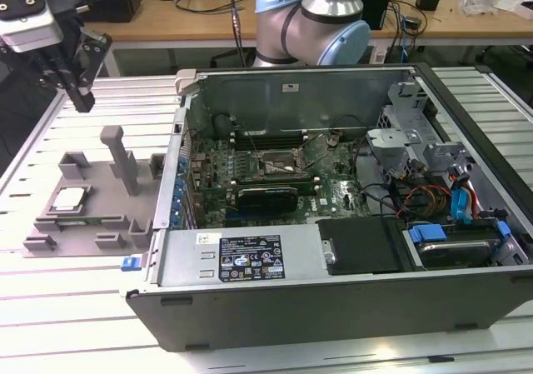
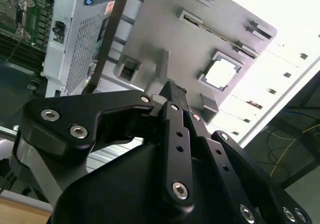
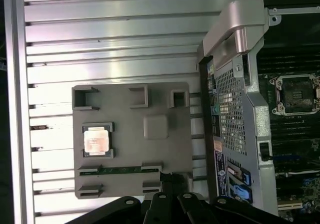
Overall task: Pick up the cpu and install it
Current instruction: 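Reach for the cpu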
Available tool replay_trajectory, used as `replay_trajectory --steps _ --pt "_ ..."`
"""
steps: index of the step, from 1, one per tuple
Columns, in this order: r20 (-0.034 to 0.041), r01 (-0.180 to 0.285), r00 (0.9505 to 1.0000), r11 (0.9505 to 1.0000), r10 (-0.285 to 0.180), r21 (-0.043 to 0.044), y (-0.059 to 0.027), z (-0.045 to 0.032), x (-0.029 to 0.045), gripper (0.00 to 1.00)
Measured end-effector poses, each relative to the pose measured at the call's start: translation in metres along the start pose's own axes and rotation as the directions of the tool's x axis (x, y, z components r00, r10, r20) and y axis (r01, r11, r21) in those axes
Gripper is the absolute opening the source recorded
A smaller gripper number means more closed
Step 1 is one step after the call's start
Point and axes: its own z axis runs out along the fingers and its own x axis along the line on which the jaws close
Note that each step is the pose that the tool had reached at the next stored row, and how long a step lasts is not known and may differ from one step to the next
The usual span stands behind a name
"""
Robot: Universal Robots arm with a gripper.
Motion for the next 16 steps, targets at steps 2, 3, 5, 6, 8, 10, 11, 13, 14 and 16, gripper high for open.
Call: replay_trajectory --steps 2,3,5,6,8,10,11,13,14,16 --pt "0.0009 0.000 1.0000 1.0000 0.000 -0.0001 -0.0002 0.0002 0.0052 0.11" --pt "0.0015 0.000 1.0000 1.0000 0.000 0.0000 -0.0003 0.0005 0.0093 0.11" --pt "0.0019 0.000 1.0000 1.0000 0.000 0.0000 -0.0003 0.0011 0.0129 0.11" --pt "0.0019 0.000 1.0000 1.0000 0.000 -0.0001 -0.0002 0.0015 0.0152 0.11" --pt "0.0021 0.000 1.0000 1.0000 0.000 -0.0001 -0.0001 0.0021 0.0196 0.11" --pt "0.0022 0.000 1.0000 1.0000 0.000 -0.0002 -0.0001 0.0026 0.0233 0.11" --pt "0.0022 0.000 1.0000 1.0000 0.000 -0.0001 0.0000 0.0028 0.0263 0.11" --pt "0.0024 0.000 1.0000 1.0000 0.000 -0.0001 0.0003 0.0035 0.0318 0.11" --pt "0.0026 0.000 1.0000 1.0000 0.000 -0.0002 0.0005 0.0040 0.0349 0.11" --pt "0.0028 0.000 1.0000 1.0000 0.000 -0.0002 0.0014 0.0071 0.0409 0.11"
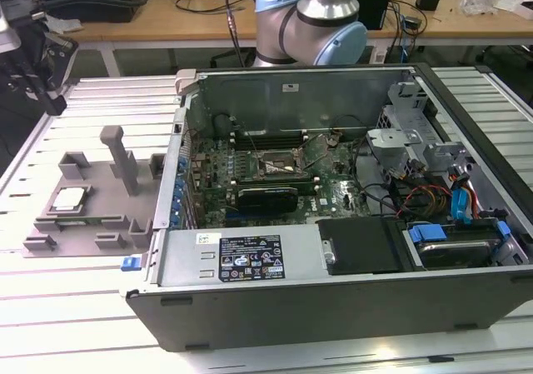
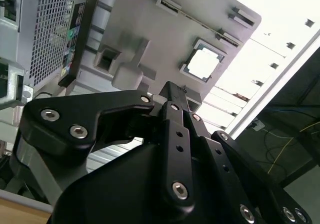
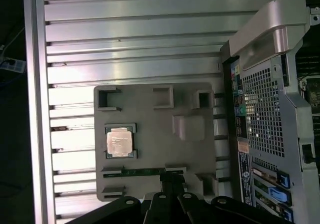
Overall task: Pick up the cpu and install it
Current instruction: 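Reach for the cpu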
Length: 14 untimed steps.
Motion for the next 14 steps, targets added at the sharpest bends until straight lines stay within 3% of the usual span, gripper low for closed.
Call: replay_trajectory --steps 11,14 --pt "0.0000 0.000 1.0000 1.0000 0.000 0.0002 0.0053 0.0234 0.0122 0.11" --pt "0.0000 0.000 1.0000 1.0000 0.000 0.0002 0.0067 0.0328 0.0153 0.11"
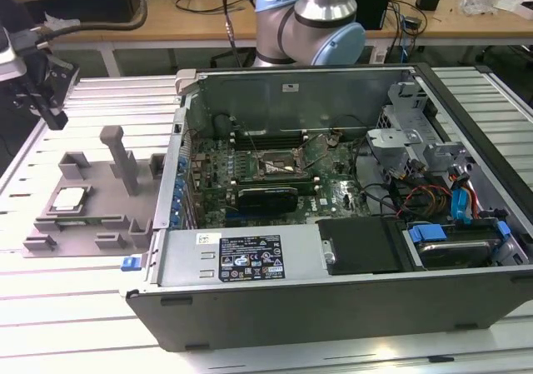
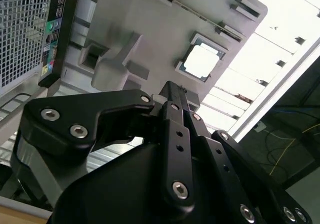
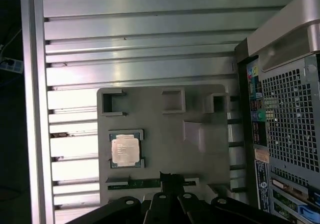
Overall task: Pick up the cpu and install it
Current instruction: 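Reach for the cpu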
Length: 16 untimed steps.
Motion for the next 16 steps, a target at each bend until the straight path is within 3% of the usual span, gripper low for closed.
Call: replay_trajectory --steps 7,10,16 --pt "0.0000 0.000 1.0000 1.0000 0.000 0.0000 0.0012 0.0181 0.0062 0.11" --pt "0.0000 0.000 1.0000 1.0000 0.000 0.0000 0.0025 0.0316 0.0110 0.11" --pt "0.0000 0.000 1.0000 1.0000 0.000 0.0000 0.0035 0.0368 0.0154 0.11"
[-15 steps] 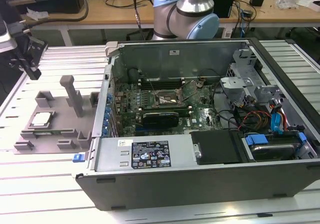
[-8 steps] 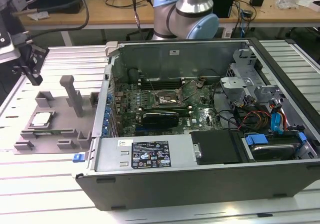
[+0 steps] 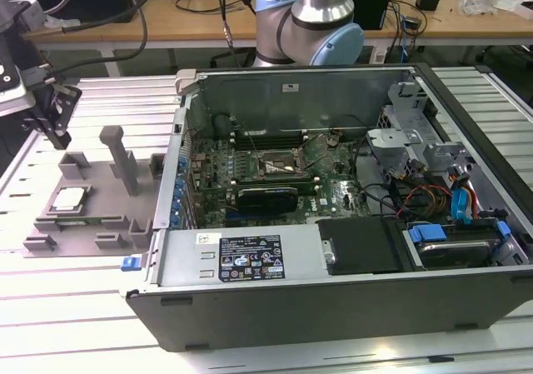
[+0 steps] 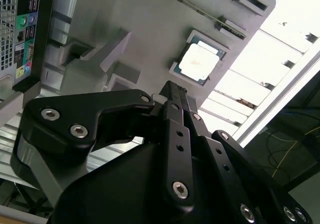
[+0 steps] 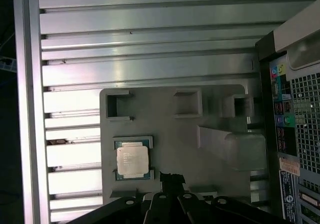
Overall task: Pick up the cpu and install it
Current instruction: 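Reach for the cpu, then pick up the cpu and move it towards the insertion slot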
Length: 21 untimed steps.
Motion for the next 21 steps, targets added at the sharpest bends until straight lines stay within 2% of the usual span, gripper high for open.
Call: replay_trajectory --steps 13,16,21 --pt "0.0002 0.000 1.0000 1.0000 0.000 -0.0001 -0.0001 0.0004 0.0017 0.11" --pt "0.0008 0.000 1.0000 1.0000 0.000 -0.0001 -0.0004 0.0024 0.0038 0.11" --pt "0.0018 0.000 1.0000 1.0000 0.000 -0.0002 -0.0014 0.0100 0.0126 0.11"
